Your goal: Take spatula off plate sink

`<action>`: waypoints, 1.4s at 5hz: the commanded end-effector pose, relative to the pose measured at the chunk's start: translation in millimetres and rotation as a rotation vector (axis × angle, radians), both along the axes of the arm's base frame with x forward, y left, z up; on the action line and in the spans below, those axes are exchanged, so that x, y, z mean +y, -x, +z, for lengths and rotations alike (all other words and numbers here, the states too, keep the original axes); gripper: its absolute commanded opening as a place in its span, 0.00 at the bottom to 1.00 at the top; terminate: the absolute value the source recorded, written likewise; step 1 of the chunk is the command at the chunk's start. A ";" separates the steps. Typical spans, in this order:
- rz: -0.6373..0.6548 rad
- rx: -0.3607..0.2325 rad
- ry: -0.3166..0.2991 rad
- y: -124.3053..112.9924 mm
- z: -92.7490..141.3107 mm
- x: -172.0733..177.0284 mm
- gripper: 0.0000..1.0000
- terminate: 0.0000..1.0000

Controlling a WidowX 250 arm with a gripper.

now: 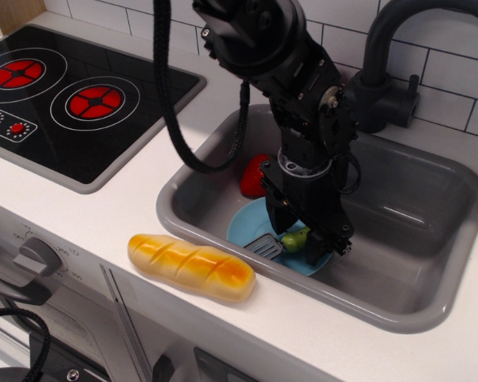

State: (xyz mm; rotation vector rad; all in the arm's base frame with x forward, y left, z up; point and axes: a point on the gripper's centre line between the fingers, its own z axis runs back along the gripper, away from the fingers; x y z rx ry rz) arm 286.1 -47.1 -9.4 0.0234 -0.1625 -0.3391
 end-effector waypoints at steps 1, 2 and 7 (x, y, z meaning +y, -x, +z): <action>-0.001 -0.021 0.020 1.5 13.5 1.1 0.00 0.00; 0.005 -0.026 0.020 1.6 23.1 2.9 0.00 0.00; 0.645 -0.203 0.012 -39.9 29.9 -61.4 0.00 0.00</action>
